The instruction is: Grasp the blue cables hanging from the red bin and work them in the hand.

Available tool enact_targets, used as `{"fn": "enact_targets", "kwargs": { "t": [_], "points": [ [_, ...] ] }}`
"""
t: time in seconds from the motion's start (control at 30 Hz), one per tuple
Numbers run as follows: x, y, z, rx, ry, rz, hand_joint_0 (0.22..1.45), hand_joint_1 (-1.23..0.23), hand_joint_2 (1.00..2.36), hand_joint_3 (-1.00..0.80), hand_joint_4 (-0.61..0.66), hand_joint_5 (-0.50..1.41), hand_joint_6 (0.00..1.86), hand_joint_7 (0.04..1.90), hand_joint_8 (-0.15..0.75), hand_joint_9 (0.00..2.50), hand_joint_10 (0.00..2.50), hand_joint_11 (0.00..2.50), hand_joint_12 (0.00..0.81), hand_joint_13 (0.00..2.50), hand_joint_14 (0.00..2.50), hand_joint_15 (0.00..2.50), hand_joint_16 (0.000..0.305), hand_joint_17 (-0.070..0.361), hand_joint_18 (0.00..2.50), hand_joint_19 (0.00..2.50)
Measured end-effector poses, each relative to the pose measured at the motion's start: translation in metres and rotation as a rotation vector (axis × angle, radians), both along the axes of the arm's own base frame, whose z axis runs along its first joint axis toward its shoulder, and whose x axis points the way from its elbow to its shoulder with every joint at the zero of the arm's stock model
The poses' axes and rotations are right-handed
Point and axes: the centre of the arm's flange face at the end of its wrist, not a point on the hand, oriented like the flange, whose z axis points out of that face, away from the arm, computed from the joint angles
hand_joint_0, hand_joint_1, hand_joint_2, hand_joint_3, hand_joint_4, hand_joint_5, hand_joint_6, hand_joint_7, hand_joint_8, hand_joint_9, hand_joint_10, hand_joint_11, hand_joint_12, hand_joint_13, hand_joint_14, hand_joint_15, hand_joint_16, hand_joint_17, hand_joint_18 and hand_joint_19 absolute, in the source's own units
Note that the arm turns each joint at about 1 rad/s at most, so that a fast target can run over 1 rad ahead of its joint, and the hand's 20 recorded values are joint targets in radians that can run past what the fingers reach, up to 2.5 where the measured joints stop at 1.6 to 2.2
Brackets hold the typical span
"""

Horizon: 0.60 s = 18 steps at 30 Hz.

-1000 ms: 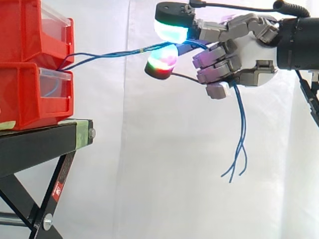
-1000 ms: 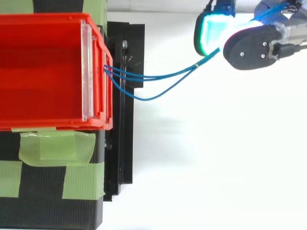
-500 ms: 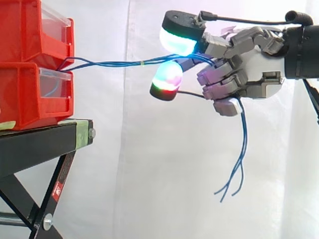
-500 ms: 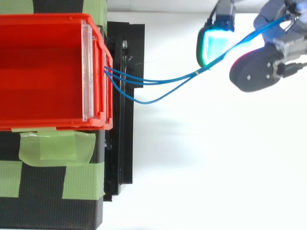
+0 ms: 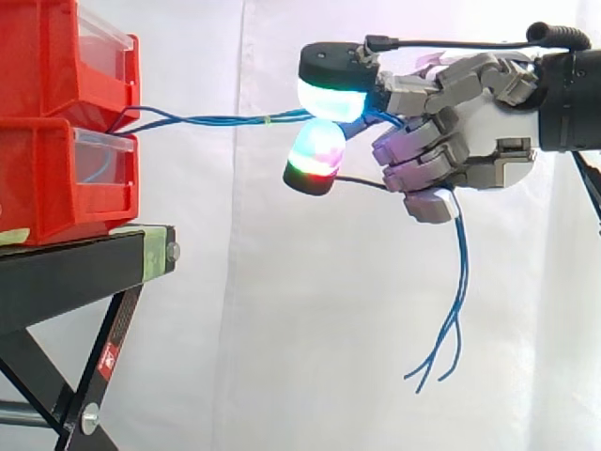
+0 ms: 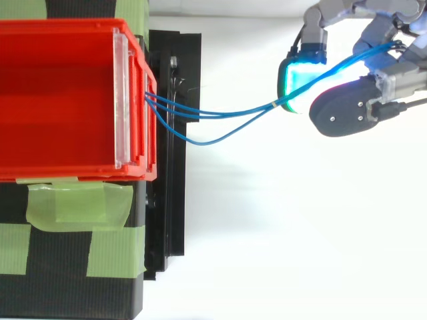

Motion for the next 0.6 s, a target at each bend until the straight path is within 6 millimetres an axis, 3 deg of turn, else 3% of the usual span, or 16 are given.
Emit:
{"fn": "enact_targets", "kwargs": {
  "t": [0.2, 0.37, 0.6],
  "points": [
    [0.0033, -0.0038, 0.0044, -0.006, -0.041, -0.012, 0.85, -0.56, 1.01, -0.86, 0.23, -0.03, 0.75, 1.11, 0.577, 1.93, 2.5, 2.5, 0.723, 2.08, 2.5, 2.09, 0.213, 0.16, 2.5, 0.74],
    [0.0062, -0.0054, 0.0081, -0.007, -0.075, -0.018, 0.93, -0.57, 1.02, -0.58, 0.21, -0.03, 0.76, 1.11, 0.577, 1.93, 2.5, 2.5, 0.723, 2.08, 2.5, 2.09, 0.213, 0.16, 2.5, 0.74],
    [0.0067, -0.006, 0.0087, -0.009, -0.08, -0.02, 0.95, -0.57, 1.02, -0.46, 0.21, -0.03, 0.77, 1.11, 0.577, 1.93, 2.5, 2.5, 0.723, 2.08, 2.5, 2.09, 0.213, 0.16, 2.5, 0.74]
  ]
}}
